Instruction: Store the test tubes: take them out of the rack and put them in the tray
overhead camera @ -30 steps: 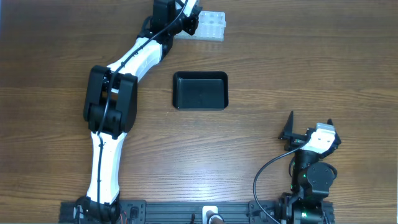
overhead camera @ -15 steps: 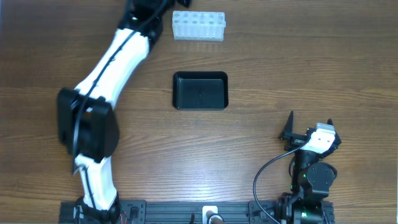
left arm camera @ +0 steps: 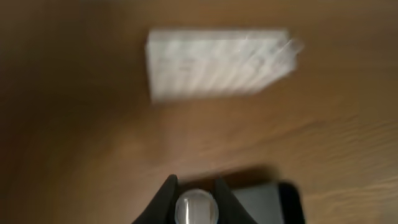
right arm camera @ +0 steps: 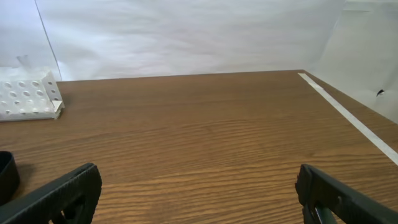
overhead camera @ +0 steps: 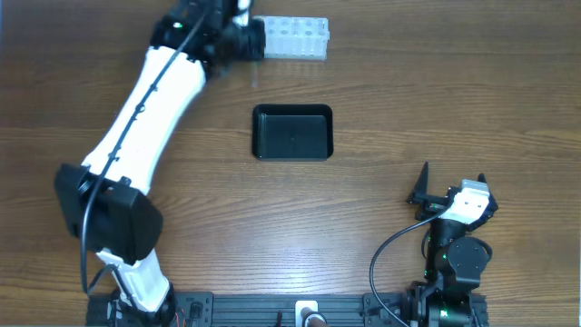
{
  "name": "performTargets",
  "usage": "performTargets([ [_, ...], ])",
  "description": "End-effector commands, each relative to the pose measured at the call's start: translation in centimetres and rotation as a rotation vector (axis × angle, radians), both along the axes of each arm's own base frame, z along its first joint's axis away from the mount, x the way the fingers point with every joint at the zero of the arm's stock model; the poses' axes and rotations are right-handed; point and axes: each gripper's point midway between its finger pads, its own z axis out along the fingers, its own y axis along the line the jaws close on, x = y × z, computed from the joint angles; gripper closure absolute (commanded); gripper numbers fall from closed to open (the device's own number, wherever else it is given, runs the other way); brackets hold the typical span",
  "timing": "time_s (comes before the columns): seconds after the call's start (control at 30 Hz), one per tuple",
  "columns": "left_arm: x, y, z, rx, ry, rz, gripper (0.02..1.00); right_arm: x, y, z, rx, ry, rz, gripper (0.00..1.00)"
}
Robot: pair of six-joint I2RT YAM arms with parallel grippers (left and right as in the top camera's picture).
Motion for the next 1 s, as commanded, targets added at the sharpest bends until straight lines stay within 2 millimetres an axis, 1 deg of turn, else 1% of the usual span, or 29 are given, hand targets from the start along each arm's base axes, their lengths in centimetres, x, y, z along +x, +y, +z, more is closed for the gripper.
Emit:
performTargets([
  [0.03,-1.0,-1.1,-3.1,0.056,0.058,0.191,0.976,0.0,-0.2,-0.3,-0.005,0.007,-0.008,0.007],
  [0.17,-1.9,-3.2,-4.4,0.106,0.056,0.174,0.976,0.0,-0.2,-0.3,-0.005,0.007,-0.008,0.007],
  [0.33,-2.5,-4.6,-6.5,0.139,0.083,0.158,0.978,0.0,-0.2,-0.3,-0.005,0.007,-0.008,0.009],
  [0.43,-3.0,-4.6,-8.3,0.159,0.120,0.164,0.976,0.0,-0.1,-0.3,-0.005,0.007,-0.008,0.009],
  [0.53,-3.5,-4.3,-10.6,0.188,0.167,0.169,0.976,0.0,-0.2,-0.3,-0.005,0.007,-0.008,0.009],
  [0.6,-3.8,-4.2,-11.7,0.197,0.191,0.167,0.978,0.0,-0.2,-0.3,-0.005,0.007,-0.008,0.007],
  [0.87,-4.1,-4.4,-13.4,0.209,0.228,0.158,0.978,0.0,-0.2,-0.3,-0.005,0.006,-0.008,0.007],
  [0.9,-4.2,-4.5,-14.0,0.213,0.240,0.156,0.978,0.0,-0.2,-0.3,-0.005,0.007,-0.008,0.009],
  [1.0,-4.5,-4.7,-14.8,0.210,0.266,0.147,0.976,0.0,-0.2,-0.3,-0.005,0.007,-0.008,0.009],
])
